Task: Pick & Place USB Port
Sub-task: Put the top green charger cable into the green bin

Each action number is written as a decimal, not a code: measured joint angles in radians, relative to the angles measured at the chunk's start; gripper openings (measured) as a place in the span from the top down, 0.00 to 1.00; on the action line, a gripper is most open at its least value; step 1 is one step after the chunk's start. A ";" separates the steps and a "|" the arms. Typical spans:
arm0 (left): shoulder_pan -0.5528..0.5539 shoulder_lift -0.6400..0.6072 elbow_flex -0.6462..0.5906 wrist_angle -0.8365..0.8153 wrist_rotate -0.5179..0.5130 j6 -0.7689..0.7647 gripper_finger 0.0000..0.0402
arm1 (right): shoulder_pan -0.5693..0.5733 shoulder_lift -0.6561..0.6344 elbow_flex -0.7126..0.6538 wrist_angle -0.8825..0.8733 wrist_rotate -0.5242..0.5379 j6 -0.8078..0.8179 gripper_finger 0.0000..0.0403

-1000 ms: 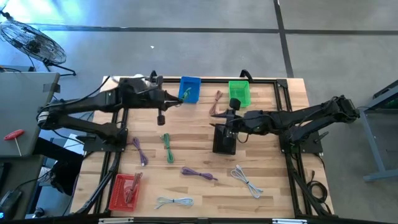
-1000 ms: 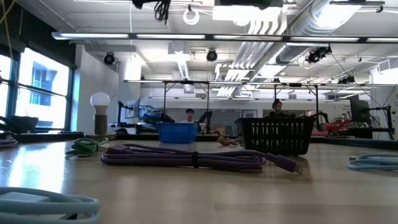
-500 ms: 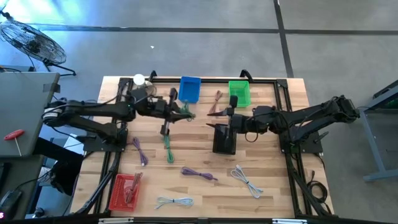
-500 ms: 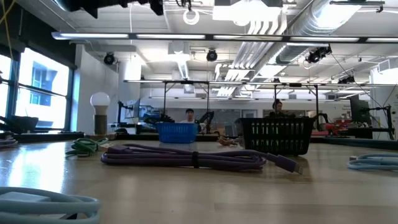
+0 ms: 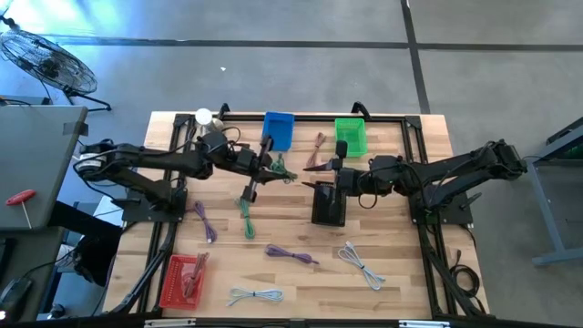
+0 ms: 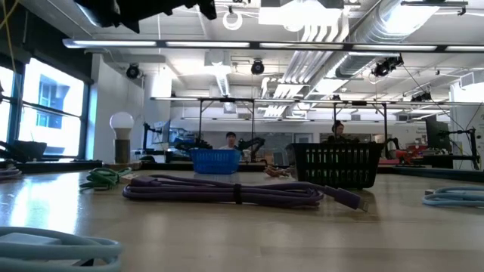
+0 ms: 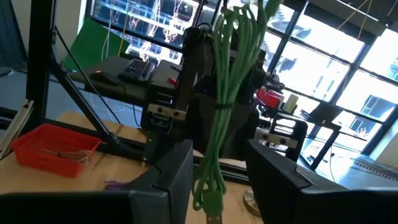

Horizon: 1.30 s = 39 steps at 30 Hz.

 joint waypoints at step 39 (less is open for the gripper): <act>0.001 0.196 0.162 -0.045 0.053 0.001 0.97 | -0.101 0.001 0.000 -0.033 -0.164 0.021 0.96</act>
